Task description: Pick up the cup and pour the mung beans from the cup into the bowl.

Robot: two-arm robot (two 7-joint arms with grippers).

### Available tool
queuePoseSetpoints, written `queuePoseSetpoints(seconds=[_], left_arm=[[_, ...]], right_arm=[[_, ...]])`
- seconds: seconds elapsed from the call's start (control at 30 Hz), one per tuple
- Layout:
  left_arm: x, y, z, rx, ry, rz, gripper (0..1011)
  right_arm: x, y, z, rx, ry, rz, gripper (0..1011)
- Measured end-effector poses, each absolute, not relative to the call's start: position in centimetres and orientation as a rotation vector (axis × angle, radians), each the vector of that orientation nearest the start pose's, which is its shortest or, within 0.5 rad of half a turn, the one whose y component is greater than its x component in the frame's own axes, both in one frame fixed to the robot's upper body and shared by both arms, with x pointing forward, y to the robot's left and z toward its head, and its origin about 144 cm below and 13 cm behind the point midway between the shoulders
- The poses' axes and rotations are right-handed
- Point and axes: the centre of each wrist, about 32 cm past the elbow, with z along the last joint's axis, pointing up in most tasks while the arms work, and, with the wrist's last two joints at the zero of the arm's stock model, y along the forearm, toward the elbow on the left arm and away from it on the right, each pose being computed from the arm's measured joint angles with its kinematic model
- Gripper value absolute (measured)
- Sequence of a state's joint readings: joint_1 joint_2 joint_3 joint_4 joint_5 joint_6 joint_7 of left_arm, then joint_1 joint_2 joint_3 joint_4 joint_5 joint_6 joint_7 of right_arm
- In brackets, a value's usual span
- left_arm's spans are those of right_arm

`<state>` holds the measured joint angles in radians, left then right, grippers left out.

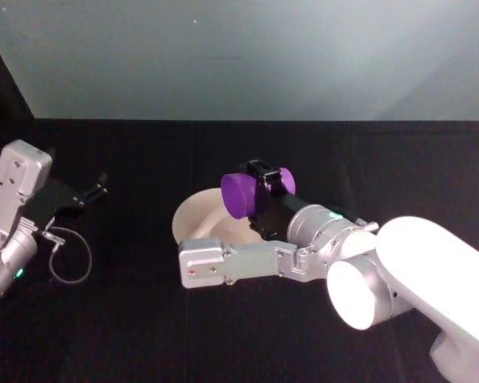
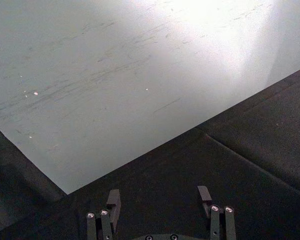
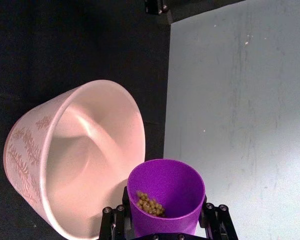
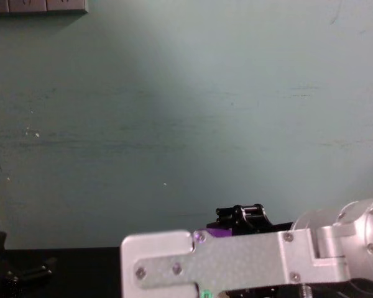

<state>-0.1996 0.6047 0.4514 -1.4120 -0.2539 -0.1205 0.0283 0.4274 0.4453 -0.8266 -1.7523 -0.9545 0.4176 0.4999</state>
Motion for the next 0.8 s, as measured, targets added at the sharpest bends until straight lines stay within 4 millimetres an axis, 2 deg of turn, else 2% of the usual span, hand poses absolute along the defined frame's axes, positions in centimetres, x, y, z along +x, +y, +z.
queuePoseSetpoints(seconds=[0.8], left_arm=[[48.9,31.0,114.0,0.304,-0.285,1.248,1000]], right_arm=[[46.4,-10.5,123.7,-1.138,-1.214,-0.577,726]])
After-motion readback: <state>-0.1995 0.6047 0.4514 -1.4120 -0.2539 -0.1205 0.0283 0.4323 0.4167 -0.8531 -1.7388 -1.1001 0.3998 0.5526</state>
